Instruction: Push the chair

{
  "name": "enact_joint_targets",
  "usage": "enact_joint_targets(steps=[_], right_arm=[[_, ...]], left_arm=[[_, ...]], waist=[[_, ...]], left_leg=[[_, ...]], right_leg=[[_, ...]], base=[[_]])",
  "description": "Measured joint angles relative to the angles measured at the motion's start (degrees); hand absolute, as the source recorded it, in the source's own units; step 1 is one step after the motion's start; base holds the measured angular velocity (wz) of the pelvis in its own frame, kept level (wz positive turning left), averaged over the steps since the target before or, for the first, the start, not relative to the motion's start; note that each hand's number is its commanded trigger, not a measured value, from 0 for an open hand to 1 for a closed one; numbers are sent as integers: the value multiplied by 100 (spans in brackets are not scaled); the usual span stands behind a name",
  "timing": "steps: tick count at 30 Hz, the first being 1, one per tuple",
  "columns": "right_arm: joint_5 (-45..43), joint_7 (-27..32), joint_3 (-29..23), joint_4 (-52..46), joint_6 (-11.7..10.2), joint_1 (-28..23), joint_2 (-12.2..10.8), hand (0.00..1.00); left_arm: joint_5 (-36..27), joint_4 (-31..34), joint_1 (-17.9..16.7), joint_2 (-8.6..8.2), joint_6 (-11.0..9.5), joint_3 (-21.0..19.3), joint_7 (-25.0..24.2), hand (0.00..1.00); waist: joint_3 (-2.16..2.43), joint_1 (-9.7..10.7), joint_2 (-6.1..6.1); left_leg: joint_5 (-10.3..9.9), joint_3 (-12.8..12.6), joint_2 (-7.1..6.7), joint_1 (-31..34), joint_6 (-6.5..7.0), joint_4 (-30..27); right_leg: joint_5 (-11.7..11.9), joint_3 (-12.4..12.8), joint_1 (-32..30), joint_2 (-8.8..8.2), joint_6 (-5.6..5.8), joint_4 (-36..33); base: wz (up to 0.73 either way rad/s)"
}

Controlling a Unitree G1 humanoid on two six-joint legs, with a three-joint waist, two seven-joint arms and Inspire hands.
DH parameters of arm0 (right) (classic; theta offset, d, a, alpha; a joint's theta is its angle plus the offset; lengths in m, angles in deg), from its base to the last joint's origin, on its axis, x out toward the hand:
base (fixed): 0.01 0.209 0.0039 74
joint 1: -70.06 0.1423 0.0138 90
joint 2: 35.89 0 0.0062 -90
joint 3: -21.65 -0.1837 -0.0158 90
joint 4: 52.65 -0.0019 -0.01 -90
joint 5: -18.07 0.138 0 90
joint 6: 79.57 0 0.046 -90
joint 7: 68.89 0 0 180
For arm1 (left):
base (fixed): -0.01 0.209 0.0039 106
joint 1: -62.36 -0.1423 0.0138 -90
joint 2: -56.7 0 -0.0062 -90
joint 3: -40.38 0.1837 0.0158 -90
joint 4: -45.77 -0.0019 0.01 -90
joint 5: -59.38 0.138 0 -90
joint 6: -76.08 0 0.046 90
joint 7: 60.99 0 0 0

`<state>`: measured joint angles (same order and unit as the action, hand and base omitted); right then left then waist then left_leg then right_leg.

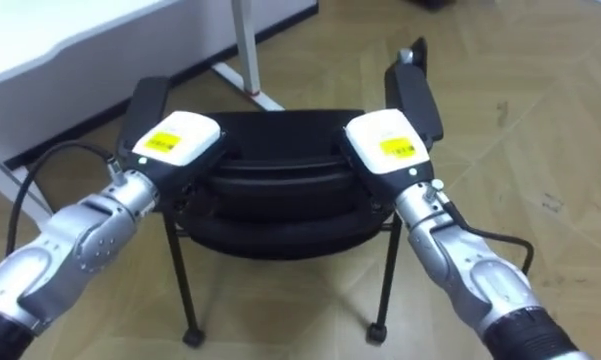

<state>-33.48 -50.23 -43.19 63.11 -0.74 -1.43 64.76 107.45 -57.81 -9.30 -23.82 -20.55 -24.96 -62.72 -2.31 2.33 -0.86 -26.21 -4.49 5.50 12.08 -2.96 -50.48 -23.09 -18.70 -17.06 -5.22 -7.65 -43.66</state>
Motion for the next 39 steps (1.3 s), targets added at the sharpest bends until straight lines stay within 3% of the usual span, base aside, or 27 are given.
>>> enact_joint_targets(steps=[3, 4, 5, 6, 7, 8, 9, 10, 11, 13, 17, 21, 23, 26, 28, 29, 30, 31, 32, 34, 36, 37, 38, 39], right_arm=[[-3, -6, 23, 131, 25, 107, -48, 100], [-2, 1, 45, 183, -2, 96, -41, 100], [-2, 7, 55, 221, -9, 73, -38, 100], [-4, 8, 56, 230, -9, 63, -37, 100], [-4, -1, 69, 248, -9, 47, -38, 100], [-2, -1, 74, 258, -12, 47, -41, 100], [-2, 3, 75, 255, -7, 39, -49, 100], [-9, 10, 45, 220, 25, 4, -76, 100], [-16, 16, 9, 139, 60, -43, -63, 100], [-23, 21, -7, 5, 148, -117, -59, 100], [-15, 26, 101, -122, 318, -161, -51, 100], [-13, 25, 171, -175, 468, -155, -74, 100], [-83, 60, 147, -196, 502, -147, -110, 100], [-117, 67, 143, -208, 500, -146, -156, 100], [-124, 61, 145, -202, 504, -145, -189, 100], [-127, 62, 148, -201, 513, -146, -206, 100], [-124, 53, 161, -200, 519, -146, -203, 100], [-96, 2, 178, -200, 537, -149, -207, 100], [-76, -59, 183, -200, 541, -147, -207, 100], [-76, -105, 198, -184, 544, -134, -227, 100], [-68, -140, 246, -158, 550, -81, -240, 100], [-64, -193, 287, -121, 582, -5, -268, 100], [-56, -228, 293, -75, 586, 45, -258, 100], [-54, -261, 326, 88, 588, 135, -353, 100]], left_arm=[[13, -160, 46, -85, 16, 44, 134, 100], [39, -212, 29, -124, 0, 46, 137, 100], [52, -261, 25, -152, -12, 61, 136, 100], [79, -276, 22, -170, -23, 60, 139, 100], [100, -286, -1, -196, -17, 63, 141, 100], [101, -284, -10, -195, -17, 63, 141, 100], [117, -254, -32, -195, -9, 58, 143, 100], [170, -205, -45, -201, 7, 34, 133, 100], [212, -174, -19, -216, 30, 32, 127, 100], [213, -143, -5, -223, 71, 28, 106, 100], [150, -110, -16, -224, 124, 18, -8, 100], [152, -106, 31, -234, 147, -4, -112, 100], [165, -58, 44, -234, 171, -47, -162, 100], [211, 38, -26, -238, 179, -150, -258, 100], [230, 66, -32, -237, 178, -198, -369, 100], [274, 76, -32, -239, 178, -209, -397, 100], [282, 76, -37, -247, 182, -208, -410, 100], [282, 80, -41, -246, 184, -208, -459, 100], [282, 96, -42, -244, 189, -208, -512, 100], [266, 104, -45, -226, 198, -210, -596, 100], [258, 104, -53, -215, 236, -212, -655, 100], [272, 106, -53, -215, 277, -234, -695, 100], [274, 105, -54, -211, 303, -238, -707, 100], [268, 105, -71, -221, 387, -236, -738, 100]], waist=[[-22, -27, -44], [-34, -30, -61], [-38, -32, -71], [-43, -48, -76], [-37, -66, -69], [-38, -84, -72], [-14, -91, -30], [-10, -83, -57], [-7, -25, -90], [-3, 29, -101], [11, -51, -146], [22, -238, -160], [32, -379, -177], [40, -419, -206], [52, -449, -217], [54, -469, -220], [56, -469, -218], [60, -476, -218], [69, -562, -230], [89, -757, -206], [113, -898, -173], [123, -955, -174], [125, -977, -161], [122, -1004, -110]], left_leg=[[66, -63, -16, 754, 31, 222], [259, -202, -4, 970, 80, 594], [643, -388, 28, 1145, 163, 1054], [893, -521, 59, 1213, 210, 1240], [1392, -702, 86, 1256, 303, 1552], [1599, -754, 79, 1251, 336, 1648], [1938, -835, 103, 1248, 404, 1703], [2049, -981, 111, 1240, 535, 1668], [2047, -1126, 102, 1240, 540, 1660], [1996, -1145, 72, 1226, 611, 1596], [1836, -1199, -38, 1111, 638, 1512], [1747, -1076, -20, 1193, 586, 1265], [1736, -1061, -51, 1216, 571, 1320], [1727, -1029, -141, 1171, 583, 1441], [1611, -935, -241, 1120, 617, 1483], [1566, -853, -296, 1121, 605, 1441], [1538, -769, -326, 1128, 606, 1406], [1466, -619, -324, 1132, 611, 1322], [1401, -559, -336, 1127, 610, 1230], [1270, -467, -345, 1123, 582, 1046], [1187, -332, -395, 1128, 567, 896], [1179, -215, -454, 1108, 550, 884], [1189, -121, -478, 1107, 527, 894], [1233, 151, -491, 1071, 437, 980]], right_leg=[[-79, -61, 153, -95, -6, 125], [-90, -77, 292, -102, 14, 231], [-103, -134, 431, -108, 46, 328], [-112, -167, 507, -113, 64, 358], [-155, -279, 643, -138, 111, 405], [-193, -328, 699, -163, 135, 398], [-263, -482, 792, -190, 186, 401], [-329, -628, 877, -265, 246, 405], [-359, -751, 942, -331, 301, 446], [-406, -845, 1043, -388, 376, 480], [-537, -944, 1274, -493, 467, 489], [-633, -1150, 1399, -508, 456, 485], [-677, -1315, 1427, -547, 459, 522], [-689, -1526, 1547, -583, 486, 592], [-714, -1698, 1660, -636, 586, 432], [-699, -1689, 1636, -717, 739, 159], [-676, -1612, 1621, -733, 878, 5], [-603, -1215, 1535, -684, 1105, -288], [-533, -763, 1413, -616, 1230, -550], [-522, -484, 1400, -525, 1227, -722], [-504, -375, 1419, -470, 1194, -862], [-418, -333, 1359, -454, 1111, -1023], [-304, -307, 1282, -436, 1102, -1144], [-193, -181, 1086, -374, 1086, -1384]], base=[[3], [7], [6], [0], [-5], [-8], [0], [20], [30], [32], [13], [9], [13], [35], [57], [60], [64], [59], [48], [23], [32], [35], [47], [19]])
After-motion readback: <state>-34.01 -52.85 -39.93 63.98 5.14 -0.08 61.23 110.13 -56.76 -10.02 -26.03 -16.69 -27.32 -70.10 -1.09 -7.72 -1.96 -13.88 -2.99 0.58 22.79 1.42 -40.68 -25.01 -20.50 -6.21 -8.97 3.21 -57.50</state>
